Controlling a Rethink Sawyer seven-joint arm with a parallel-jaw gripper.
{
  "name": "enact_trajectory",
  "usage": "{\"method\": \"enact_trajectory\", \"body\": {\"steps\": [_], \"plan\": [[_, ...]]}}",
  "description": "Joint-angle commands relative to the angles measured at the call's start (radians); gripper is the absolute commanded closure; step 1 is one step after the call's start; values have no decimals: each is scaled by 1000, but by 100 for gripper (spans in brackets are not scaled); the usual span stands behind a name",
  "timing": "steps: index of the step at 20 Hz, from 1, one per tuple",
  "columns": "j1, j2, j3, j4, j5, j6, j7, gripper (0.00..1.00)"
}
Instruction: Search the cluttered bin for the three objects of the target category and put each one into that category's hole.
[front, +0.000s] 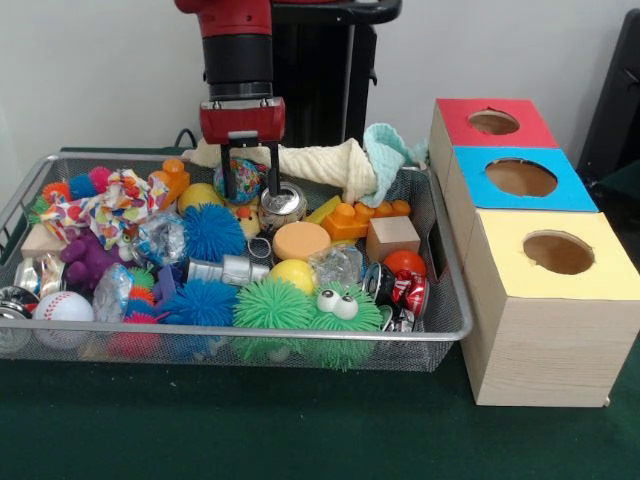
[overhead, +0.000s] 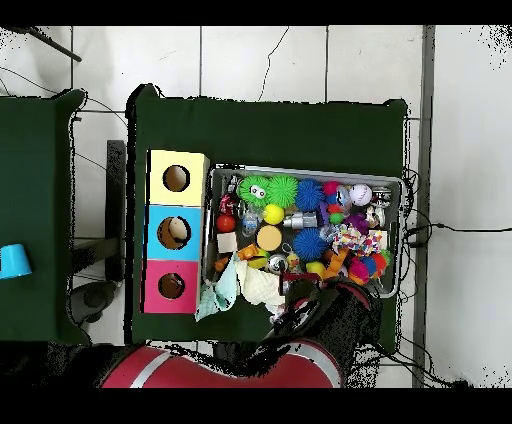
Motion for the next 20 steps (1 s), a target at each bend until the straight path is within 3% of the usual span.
{"method": "enact_trajectory", "body": {"steps": [1,8,13,20], "plan": [[-30,18,54,-28,-95,-23,-165,0],[-30,9,65,-31,-92,-2,-165,0],[-43,21,56,-22,9,-3,-235,0],[-39,14,37,-16,46,12,-227,0]]}}
